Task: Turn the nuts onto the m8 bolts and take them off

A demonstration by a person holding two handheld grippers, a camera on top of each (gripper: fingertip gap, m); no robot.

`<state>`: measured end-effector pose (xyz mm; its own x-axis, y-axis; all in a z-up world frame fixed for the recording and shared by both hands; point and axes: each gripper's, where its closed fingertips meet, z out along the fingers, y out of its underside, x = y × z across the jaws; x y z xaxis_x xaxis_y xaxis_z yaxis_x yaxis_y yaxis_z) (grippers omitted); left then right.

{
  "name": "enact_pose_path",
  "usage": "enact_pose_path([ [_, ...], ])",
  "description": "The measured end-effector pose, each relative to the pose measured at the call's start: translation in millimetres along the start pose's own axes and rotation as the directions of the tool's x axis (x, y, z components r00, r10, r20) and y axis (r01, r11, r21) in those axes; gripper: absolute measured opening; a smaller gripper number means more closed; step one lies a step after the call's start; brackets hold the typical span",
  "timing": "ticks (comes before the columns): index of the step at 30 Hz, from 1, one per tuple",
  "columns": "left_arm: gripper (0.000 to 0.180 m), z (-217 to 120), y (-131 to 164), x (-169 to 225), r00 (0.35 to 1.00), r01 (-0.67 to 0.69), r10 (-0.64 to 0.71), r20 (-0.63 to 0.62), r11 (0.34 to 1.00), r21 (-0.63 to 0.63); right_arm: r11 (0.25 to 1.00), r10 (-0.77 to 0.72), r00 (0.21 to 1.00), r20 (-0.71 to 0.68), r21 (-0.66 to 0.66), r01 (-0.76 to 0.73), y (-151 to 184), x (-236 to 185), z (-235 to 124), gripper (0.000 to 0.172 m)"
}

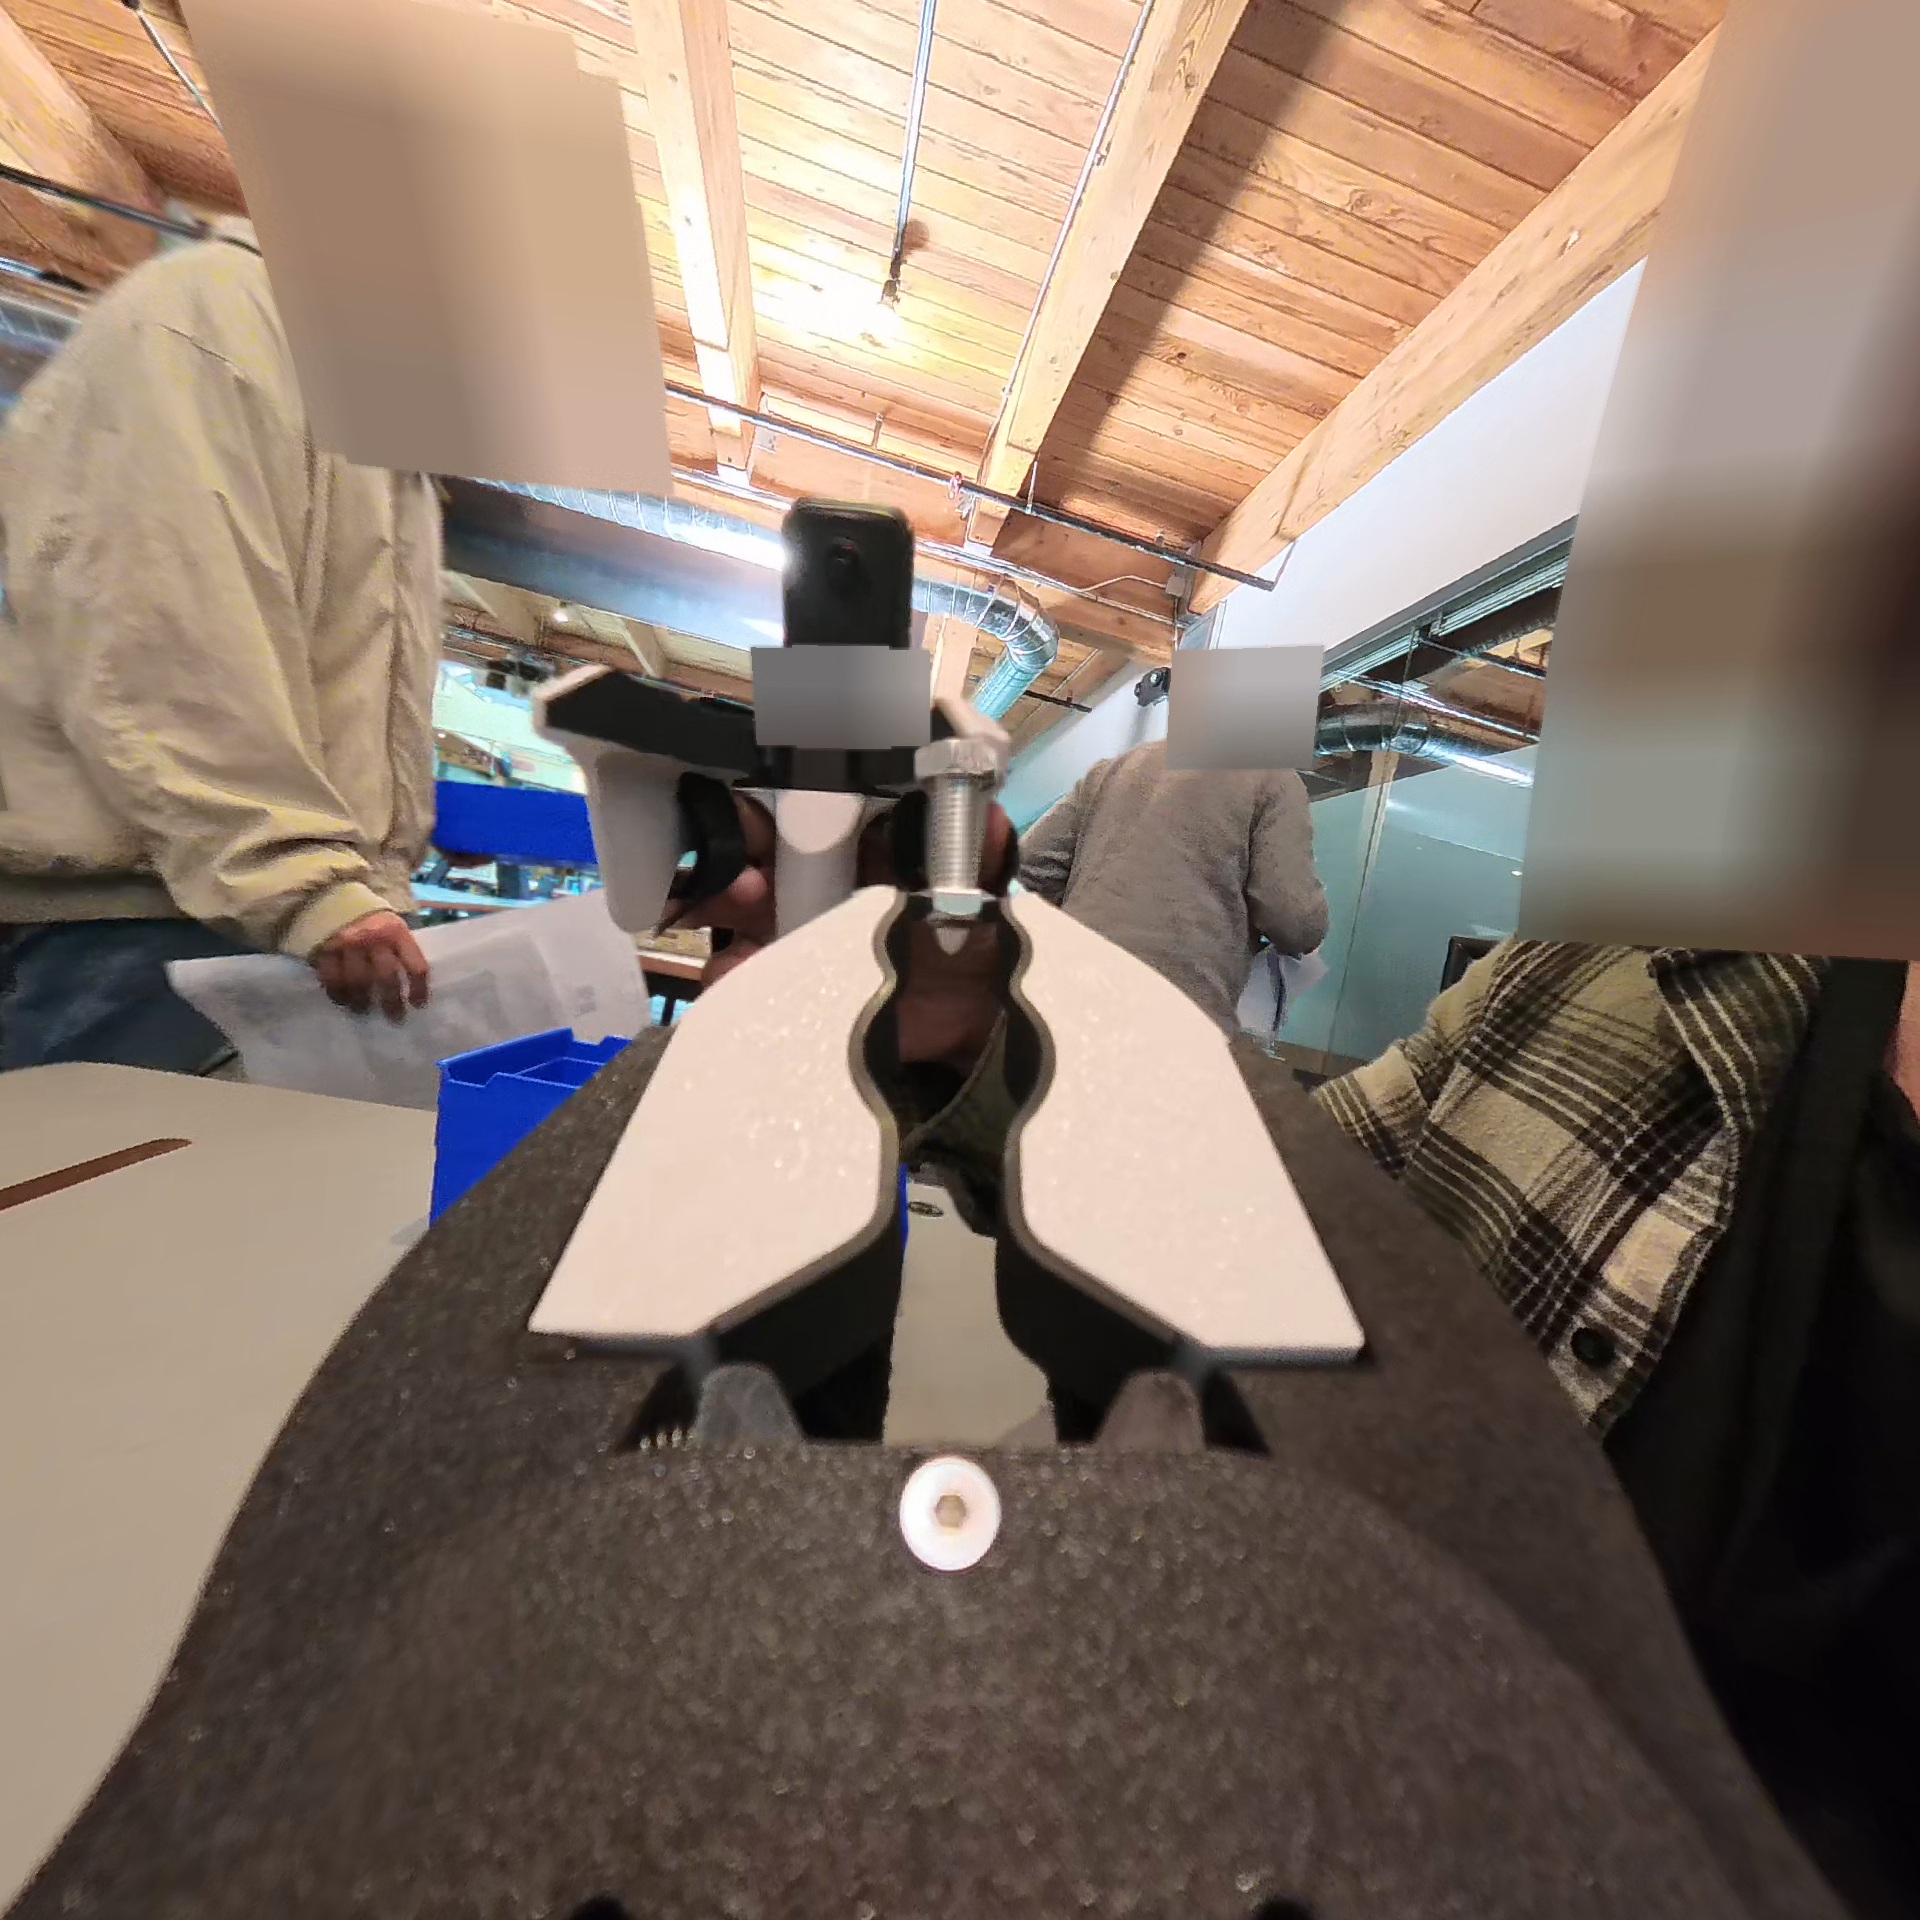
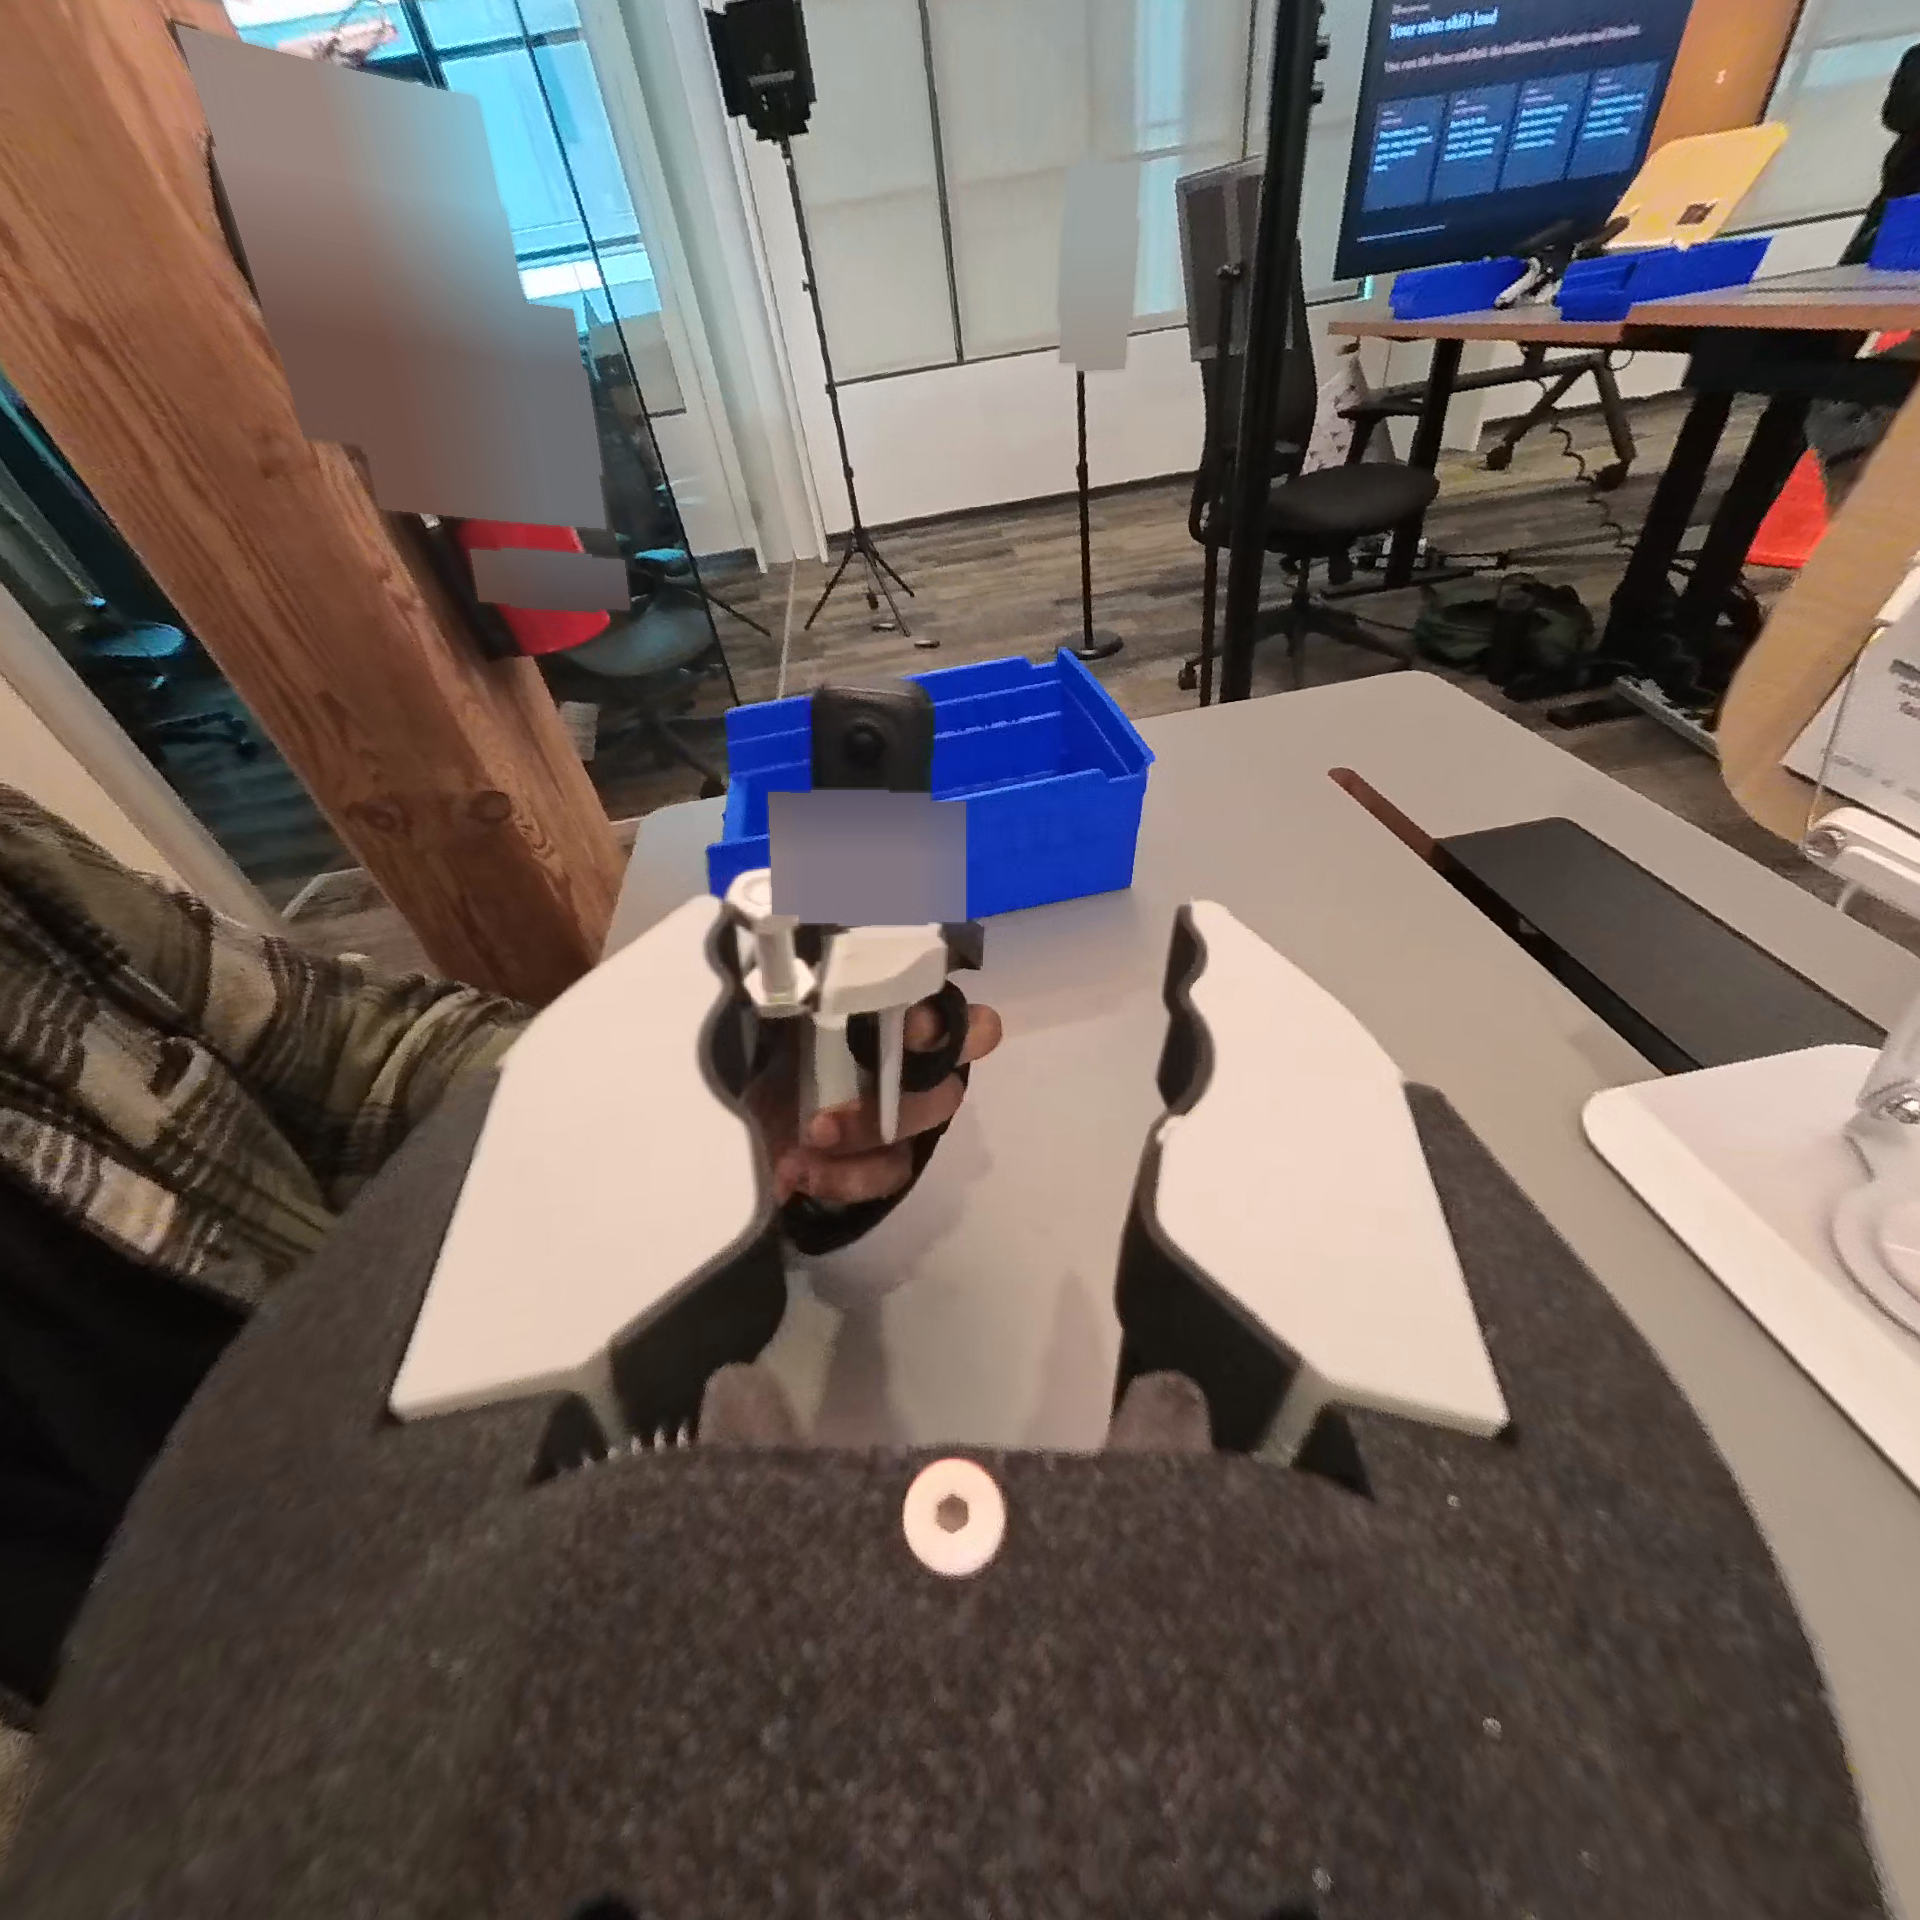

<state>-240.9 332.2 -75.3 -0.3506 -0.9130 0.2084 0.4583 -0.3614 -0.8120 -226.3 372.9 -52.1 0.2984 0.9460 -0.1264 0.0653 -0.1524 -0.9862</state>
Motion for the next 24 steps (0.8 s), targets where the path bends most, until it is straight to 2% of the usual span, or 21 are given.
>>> enact_pose_path([
  [3,0.015,1.3,1.6,0.9,1.0,0.002,-0.002,-0.004,1.0,-0.004,1.0,-0.009,0.999,0.042,-0.022,0.01,4.4,-11.8,11.6,0.079],
  [7,0.015,-0.9,-0.5,0.8,1.0,0.0,0.0,0.0,1.0,0.003,1.0,-0.005,1.0,-0.002,-0.029,0.005,6.1,-0.1,7.5,0.077],
  [14,0.015,-0.2,0.1,0.0,1.0,-0.006,0.006,0.006,1.0,-0.001,1.0,-0.003,0.999,0.033,-0.026,0.003,3.7,-18.4,15.6,0.077],
  [17,0.015,-0.7,-0.8,0.3,1.0,-0.005,0.005,0.006,1.0,0.002,0.997,-0.029,0.998,-0.05,-0.071,0.025,9.0,-4.5,15.6,0.082],
  [24,0.015,-0.1,-1.2,1.1,1.0,-0.005,0.005,0.002,1.0,0.004,0.999,-0.007,1.0,-0.014,-0.032,0.006,2.4,-10.8,10.0,0.077],
])
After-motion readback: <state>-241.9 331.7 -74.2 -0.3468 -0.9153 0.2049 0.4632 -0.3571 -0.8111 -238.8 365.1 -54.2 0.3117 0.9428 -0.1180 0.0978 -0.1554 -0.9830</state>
